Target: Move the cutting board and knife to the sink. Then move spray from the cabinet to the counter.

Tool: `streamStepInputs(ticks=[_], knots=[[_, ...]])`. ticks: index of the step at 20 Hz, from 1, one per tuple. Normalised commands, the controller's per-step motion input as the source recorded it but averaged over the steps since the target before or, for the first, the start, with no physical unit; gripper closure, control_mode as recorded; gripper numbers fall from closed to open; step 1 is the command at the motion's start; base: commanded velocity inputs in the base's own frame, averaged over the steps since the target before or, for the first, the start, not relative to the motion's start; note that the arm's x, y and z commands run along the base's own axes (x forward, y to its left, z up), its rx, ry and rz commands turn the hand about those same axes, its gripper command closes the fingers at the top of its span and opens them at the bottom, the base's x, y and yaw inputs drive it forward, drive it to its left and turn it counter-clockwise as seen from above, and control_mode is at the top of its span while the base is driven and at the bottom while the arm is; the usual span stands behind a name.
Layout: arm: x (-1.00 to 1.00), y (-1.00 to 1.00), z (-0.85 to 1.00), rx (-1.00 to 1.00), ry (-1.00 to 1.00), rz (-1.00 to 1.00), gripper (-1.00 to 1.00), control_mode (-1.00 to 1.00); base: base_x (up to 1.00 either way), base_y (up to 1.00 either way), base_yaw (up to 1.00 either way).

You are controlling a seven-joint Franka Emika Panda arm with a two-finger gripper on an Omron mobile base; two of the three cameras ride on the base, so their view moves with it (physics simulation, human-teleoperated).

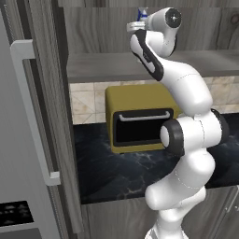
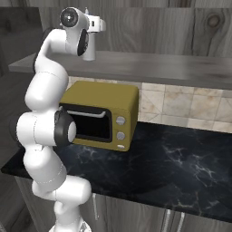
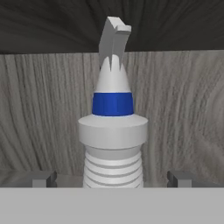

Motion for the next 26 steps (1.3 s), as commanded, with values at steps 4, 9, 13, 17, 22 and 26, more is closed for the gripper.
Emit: streamStepInputs(ticks=[4, 9, 13, 17, 22, 26], knots=[[0.0, 0.0, 0.0, 0.0, 0.0, 0.0, 1.0, -1.0, 0.0, 0.0, 0.0], [0.0, 0.0, -0.02, 0.0, 0.0, -0.01, 1.0, -1.0, 0.0, 0.0, 0.0], [0.0, 0.0, -0.01, 0.0, 0.0, -0.01, 1.0, -1.0, 0.0, 0.0, 0.0], [-0.03, 0.0, -0.01, 0.0, 0.0, -0.01, 1.0, -1.0, 0.0, 0.0, 0.0], [-0.01, 0.0, 0.0, 0.0, 0.0, -0.02, 1.0, -1.0, 0.0, 0.0, 0.0], [0.0, 0.0, 0.0, 0.0, 0.0, -0.03, 1.0, -1.0, 0.0, 0.0, 0.0]])
